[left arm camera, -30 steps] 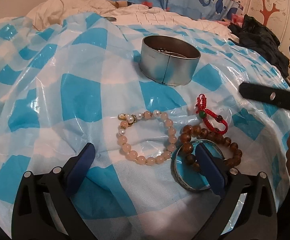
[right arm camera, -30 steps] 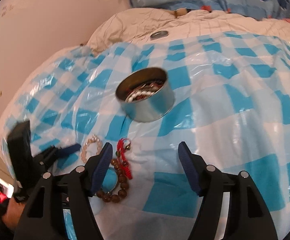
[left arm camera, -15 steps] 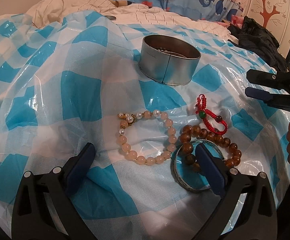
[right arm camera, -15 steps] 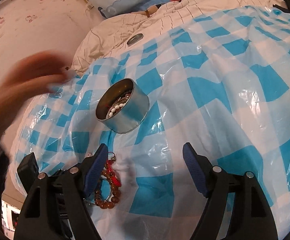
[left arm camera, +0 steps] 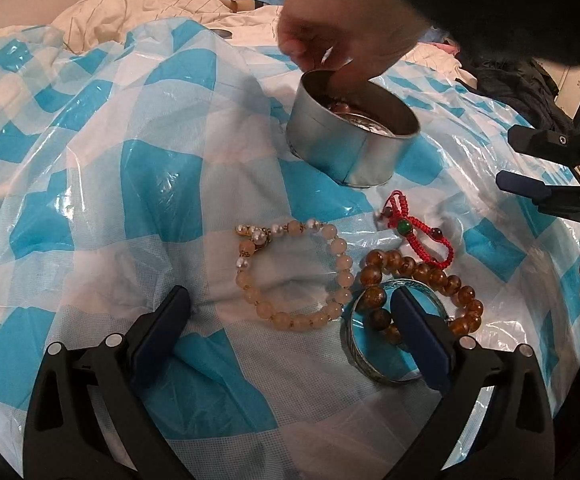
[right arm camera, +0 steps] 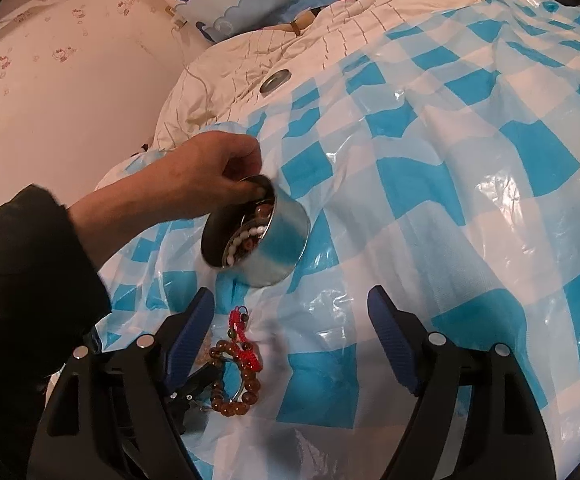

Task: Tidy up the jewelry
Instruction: 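Tip the silver tin by hand, pouring its jewelry onto the bracelet pile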

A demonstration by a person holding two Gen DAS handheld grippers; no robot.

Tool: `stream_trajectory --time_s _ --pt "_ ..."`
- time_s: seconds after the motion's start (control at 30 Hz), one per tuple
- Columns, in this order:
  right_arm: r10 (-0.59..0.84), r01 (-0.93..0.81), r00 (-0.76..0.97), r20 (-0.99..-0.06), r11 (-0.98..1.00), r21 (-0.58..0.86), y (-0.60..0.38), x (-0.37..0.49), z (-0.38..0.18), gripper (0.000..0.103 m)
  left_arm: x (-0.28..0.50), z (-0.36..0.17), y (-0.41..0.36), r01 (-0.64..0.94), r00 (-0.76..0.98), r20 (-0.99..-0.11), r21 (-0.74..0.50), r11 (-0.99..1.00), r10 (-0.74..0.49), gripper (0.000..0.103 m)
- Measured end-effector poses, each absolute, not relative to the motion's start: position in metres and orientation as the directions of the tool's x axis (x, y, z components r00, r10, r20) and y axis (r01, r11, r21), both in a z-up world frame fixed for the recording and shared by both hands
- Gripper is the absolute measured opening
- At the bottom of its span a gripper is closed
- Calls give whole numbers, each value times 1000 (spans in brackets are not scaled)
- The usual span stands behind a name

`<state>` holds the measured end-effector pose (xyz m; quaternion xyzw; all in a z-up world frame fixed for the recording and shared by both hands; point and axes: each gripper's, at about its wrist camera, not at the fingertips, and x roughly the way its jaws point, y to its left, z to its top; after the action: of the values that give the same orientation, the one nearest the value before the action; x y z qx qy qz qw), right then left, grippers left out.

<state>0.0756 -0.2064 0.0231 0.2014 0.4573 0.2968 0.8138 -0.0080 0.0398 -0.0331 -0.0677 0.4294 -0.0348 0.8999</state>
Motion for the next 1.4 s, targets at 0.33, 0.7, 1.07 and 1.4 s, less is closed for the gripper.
stream_trajectory --time_s 0.33,0.7,1.07,1.4 --pt "663 -283 411 -626 745 603 -210 77 21 76 -7 -33 40 5 629 -768 -150 989 -120 97" --pt "655 -258 413 -632 750 609 -213 77 16 77 -7 -33 40 5 629 -768 -151 989 -120 97" --pt "632 -201 452 -629 759 619 -226 82 16 80 -7 -33 40 5 627 -770 -147 989 -117 97" --pt "629 -263 409 -661 775 575 -211 78 17 80 -6 -33 40 4 627 -770 -147 989 -117 97"
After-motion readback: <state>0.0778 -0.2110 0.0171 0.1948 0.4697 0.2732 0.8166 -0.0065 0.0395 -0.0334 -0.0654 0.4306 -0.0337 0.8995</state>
